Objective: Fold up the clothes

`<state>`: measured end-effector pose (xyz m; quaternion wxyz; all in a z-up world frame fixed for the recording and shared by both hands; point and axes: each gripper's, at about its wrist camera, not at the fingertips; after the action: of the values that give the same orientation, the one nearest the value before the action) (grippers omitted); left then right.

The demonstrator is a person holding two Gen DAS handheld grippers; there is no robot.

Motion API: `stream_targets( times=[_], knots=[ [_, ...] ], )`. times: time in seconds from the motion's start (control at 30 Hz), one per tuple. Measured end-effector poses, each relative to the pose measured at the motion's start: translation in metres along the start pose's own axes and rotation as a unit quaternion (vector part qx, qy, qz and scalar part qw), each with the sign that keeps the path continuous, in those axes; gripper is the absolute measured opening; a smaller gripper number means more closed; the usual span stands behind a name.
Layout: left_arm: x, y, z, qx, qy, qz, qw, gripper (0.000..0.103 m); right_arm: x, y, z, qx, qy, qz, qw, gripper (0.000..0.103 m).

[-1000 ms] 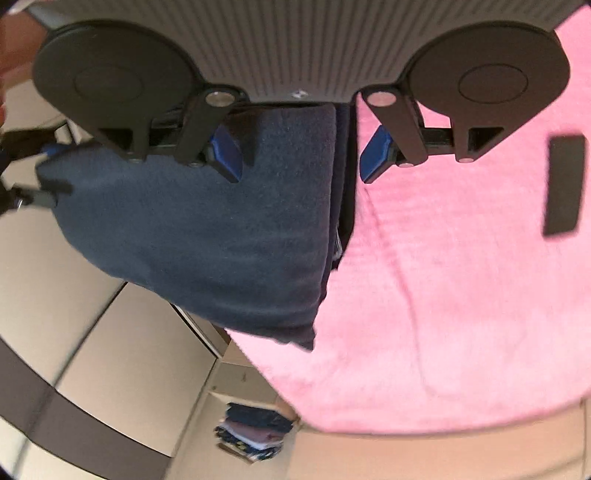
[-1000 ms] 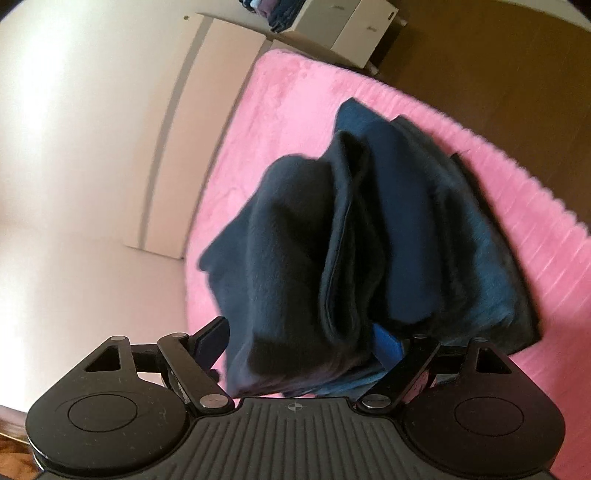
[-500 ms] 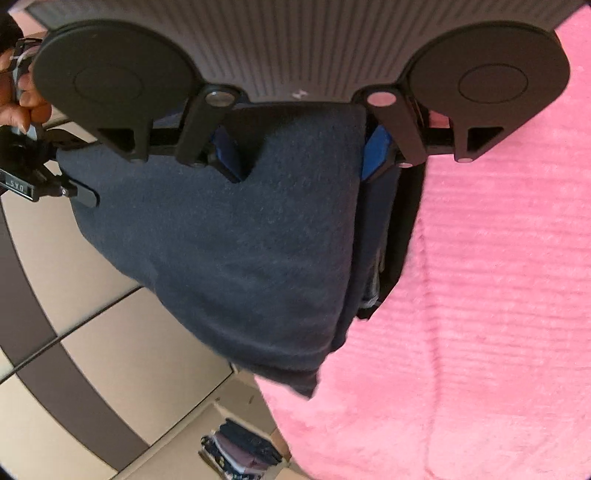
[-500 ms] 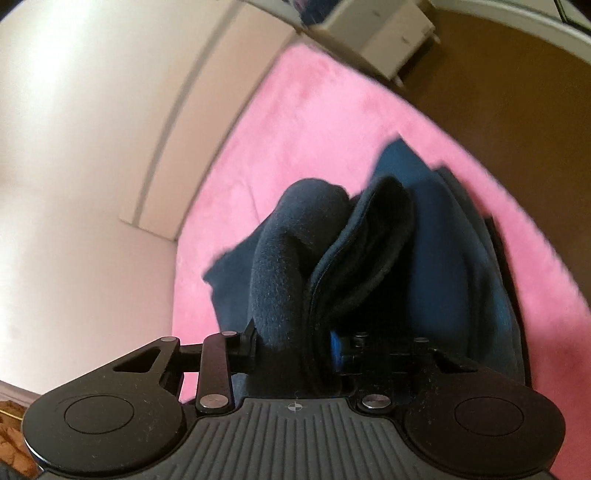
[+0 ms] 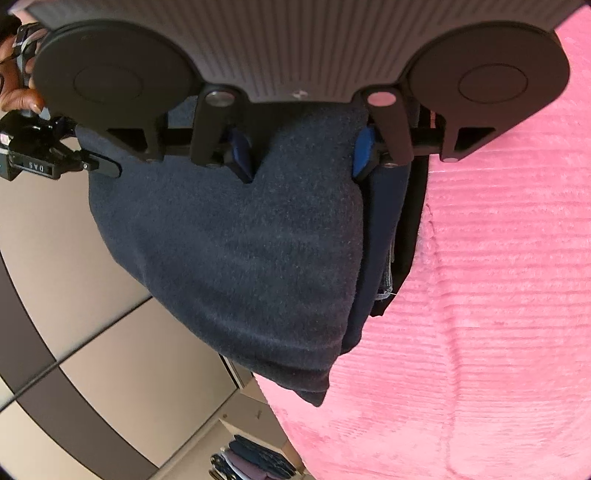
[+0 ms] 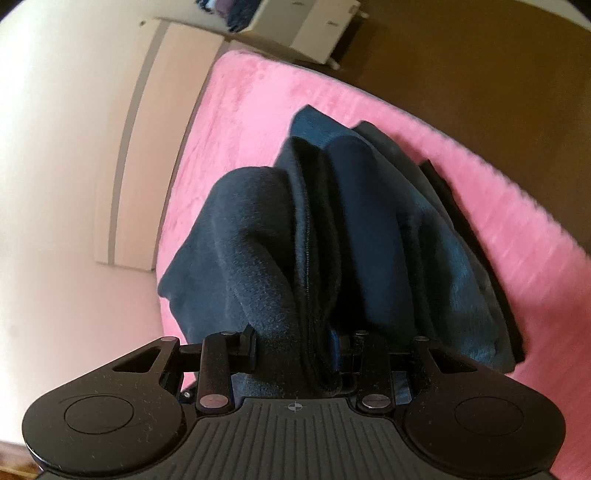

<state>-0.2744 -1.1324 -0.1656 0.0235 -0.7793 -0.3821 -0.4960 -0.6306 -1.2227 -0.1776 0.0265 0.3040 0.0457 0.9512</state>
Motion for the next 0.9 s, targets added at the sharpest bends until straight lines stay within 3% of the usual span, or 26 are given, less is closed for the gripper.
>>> stream_targets(
  times=[0.23,0.57,0.77,0.83,0.9],
  knots=[
    [0.002,0.008,0.0,-0.018,0.008,-0.017,0.9997,0.049,-0.005,-0.005,0.011,0.012,-0.001,0.0,1.0,0.033],
    [0.0,-0.005,-0.001,-0.015,0.006,-0.014,0.9998,0.05,-0.003,0.006,0.028,0.113,-0.04,0.012,0.993,0.035],
    [0.001,-0.011,0.0,-0.014,0.006,-0.015,0.9998,0.05,-0.004,-0.002,0.014,0.11,-0.043,0.015,0.993,0.035],
    [-0.001,-0.012,0.002,-0.009,0.009,-0.017,0.9998,0.052,-0.006,-0.004,0.014,0.12,-0.048,0.013,0.991,0.045],
    [-0.001,-0.013,0.005,-0.004,0.01,-0.019,0.9998,0.054,-0.004,-0.004,0.021,0.137,-0.061,0.01,0.989,0.048]
  ],
)
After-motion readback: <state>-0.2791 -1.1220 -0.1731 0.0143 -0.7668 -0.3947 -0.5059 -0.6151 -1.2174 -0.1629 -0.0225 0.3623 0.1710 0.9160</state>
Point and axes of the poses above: each gripper's, at about its wrist camera, not at the fingertips, and x roughly against the way its jaws point, z to its left, y to its top, and after that the axes turned 6 degrees about x, right-handed
